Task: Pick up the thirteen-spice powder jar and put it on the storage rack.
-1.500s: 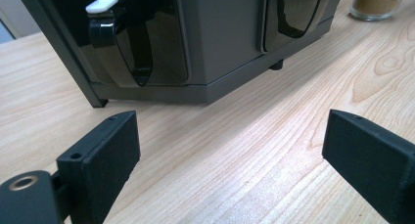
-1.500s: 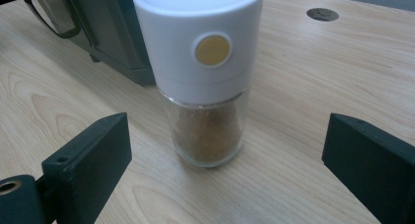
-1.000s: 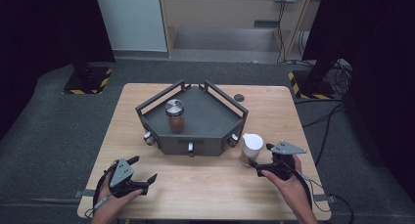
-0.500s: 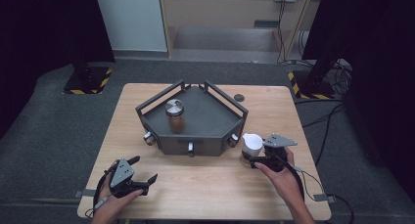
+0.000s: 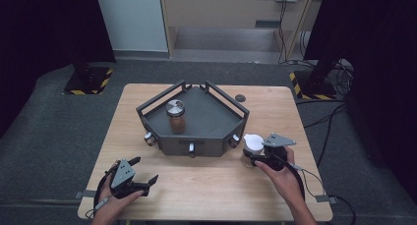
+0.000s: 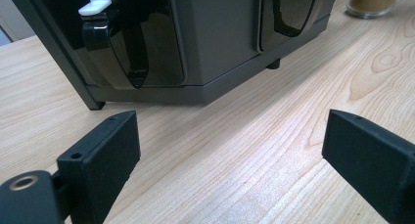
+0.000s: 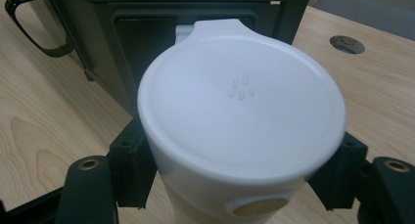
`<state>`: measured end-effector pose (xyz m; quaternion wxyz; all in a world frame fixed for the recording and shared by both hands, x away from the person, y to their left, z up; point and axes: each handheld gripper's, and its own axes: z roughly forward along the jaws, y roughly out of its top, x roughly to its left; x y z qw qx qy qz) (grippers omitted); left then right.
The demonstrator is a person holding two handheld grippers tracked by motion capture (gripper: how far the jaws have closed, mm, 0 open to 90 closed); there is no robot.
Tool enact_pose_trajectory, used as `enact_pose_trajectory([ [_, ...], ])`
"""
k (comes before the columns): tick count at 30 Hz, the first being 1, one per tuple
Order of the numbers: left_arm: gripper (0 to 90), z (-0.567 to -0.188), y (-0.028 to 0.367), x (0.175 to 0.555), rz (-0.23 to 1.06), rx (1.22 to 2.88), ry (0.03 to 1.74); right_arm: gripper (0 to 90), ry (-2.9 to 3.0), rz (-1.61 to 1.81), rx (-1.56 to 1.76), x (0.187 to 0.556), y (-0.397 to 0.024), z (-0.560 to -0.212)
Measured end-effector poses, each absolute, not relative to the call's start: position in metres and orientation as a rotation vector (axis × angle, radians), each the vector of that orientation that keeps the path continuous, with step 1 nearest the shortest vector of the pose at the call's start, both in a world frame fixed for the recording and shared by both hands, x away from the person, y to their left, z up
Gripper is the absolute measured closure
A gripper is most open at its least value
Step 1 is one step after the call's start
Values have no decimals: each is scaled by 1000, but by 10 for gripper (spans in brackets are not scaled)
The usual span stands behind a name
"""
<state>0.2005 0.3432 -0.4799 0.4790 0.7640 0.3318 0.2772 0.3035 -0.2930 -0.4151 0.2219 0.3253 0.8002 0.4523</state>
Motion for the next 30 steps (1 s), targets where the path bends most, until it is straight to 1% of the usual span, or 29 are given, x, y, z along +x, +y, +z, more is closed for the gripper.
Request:
enact_pose_trajectory([
  [7,62,-480,344,201,675,1864,815,312,2221,1247,886,304,-295,-414],
  [12,62,-481,344,201,674,1867,816,313,2211,1277,892,304,-303,-412],
  [30,62,-480,342,202,672,1877,810,313,2280,1329,815,294,-329,-372],
])
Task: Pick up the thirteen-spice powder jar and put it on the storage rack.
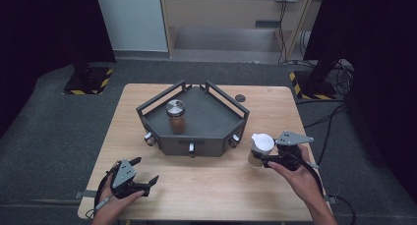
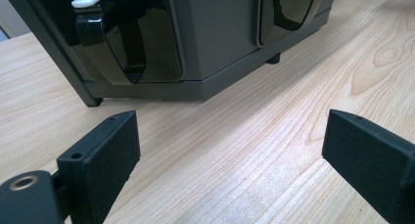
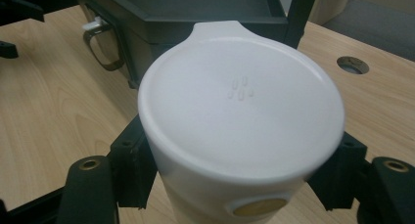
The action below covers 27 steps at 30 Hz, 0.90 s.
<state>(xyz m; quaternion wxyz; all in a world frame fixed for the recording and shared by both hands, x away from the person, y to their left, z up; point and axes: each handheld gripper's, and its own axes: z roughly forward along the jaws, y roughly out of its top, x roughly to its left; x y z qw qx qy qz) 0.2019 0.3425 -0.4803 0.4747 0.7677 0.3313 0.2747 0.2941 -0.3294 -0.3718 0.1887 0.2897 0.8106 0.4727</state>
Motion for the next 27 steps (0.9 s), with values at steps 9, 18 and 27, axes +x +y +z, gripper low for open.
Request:
enact_pose_trajectory([
  [9,62,-480,342,202,674,1877,810,313,2347,1367,755,297,-333,-349],
  [18,61,-480,344,202,672,1871,811,312,2374,1356,711,299,-326,-330],
  [27,61,-480,344,202,669,1870,809,313,2377,1383,680,303,-317,-317],
])
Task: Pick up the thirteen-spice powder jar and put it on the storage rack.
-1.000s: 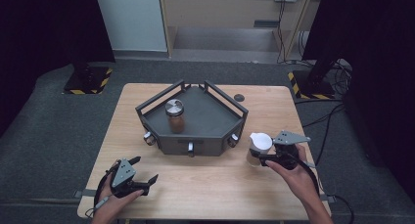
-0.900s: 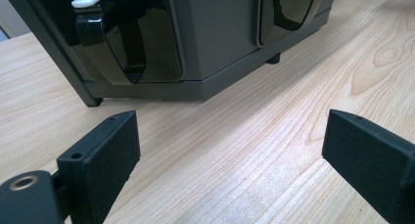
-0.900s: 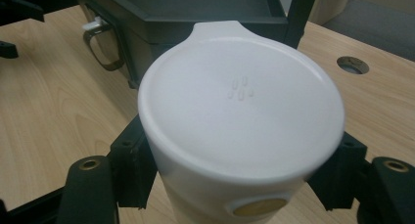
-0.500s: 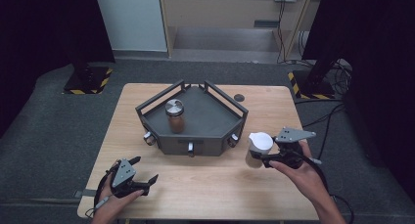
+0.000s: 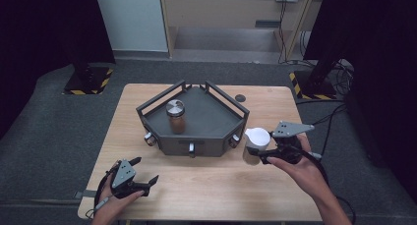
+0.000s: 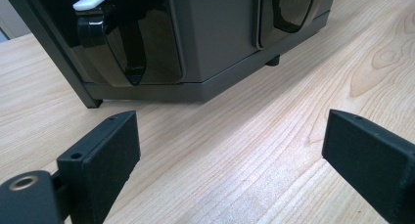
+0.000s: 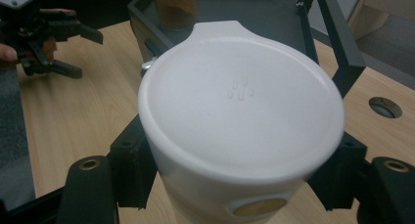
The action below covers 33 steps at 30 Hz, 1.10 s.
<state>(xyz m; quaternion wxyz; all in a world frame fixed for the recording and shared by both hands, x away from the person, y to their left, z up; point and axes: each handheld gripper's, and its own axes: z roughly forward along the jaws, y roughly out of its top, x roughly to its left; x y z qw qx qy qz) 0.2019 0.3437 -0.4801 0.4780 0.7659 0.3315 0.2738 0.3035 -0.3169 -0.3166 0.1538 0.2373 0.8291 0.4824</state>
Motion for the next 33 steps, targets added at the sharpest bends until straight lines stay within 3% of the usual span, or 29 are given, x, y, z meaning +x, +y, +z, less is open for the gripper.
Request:
enact_pose_trajectory([
  [33,61,-481,345,202,670,1870,810,313,2368,1441,594,337,-276,-252],
])
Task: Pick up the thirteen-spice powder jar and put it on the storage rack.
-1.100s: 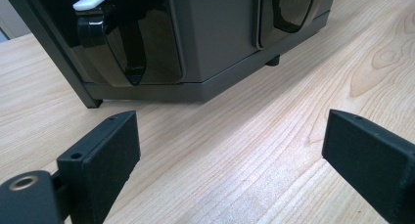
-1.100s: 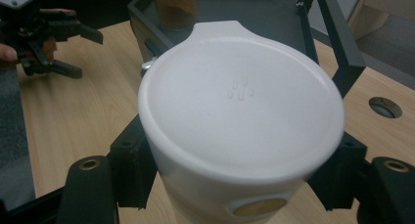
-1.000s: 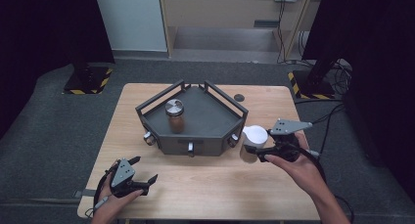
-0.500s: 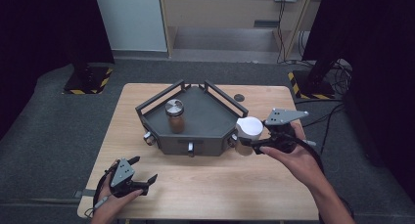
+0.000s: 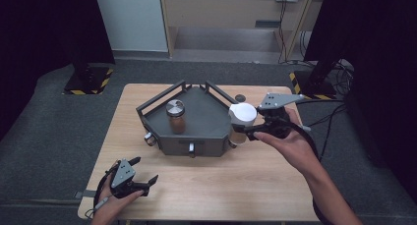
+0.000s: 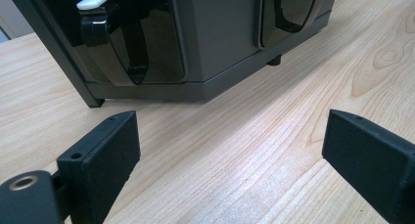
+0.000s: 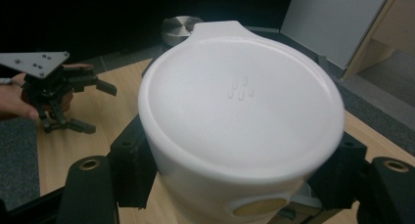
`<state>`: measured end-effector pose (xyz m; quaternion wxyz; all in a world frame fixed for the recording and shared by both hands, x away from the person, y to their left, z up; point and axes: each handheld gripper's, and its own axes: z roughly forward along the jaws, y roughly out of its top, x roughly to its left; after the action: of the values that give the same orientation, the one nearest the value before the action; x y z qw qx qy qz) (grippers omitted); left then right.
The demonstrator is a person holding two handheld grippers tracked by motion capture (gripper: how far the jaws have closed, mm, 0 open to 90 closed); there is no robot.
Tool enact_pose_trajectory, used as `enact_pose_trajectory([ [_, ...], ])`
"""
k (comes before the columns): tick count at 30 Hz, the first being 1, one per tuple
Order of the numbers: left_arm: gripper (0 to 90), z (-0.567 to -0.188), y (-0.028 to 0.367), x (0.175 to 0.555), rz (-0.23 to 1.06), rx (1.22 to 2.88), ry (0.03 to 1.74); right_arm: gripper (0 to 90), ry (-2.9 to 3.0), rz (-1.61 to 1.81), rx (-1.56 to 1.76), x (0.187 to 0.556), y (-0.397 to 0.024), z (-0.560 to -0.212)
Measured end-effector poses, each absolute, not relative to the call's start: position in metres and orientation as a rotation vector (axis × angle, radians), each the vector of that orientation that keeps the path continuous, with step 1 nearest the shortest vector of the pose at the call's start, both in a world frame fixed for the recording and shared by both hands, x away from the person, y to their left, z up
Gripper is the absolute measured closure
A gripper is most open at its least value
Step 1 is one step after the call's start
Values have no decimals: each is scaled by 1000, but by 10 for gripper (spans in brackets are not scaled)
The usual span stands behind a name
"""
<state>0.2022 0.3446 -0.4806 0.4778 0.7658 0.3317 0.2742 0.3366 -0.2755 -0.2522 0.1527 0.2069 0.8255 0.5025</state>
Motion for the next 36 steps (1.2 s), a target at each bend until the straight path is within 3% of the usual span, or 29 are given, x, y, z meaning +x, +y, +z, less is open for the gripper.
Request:
enact_pose_trajectory([
  [36,61,-482,349,203,671,1870,807,313,2394,1380,616,406,-206,-282],
])
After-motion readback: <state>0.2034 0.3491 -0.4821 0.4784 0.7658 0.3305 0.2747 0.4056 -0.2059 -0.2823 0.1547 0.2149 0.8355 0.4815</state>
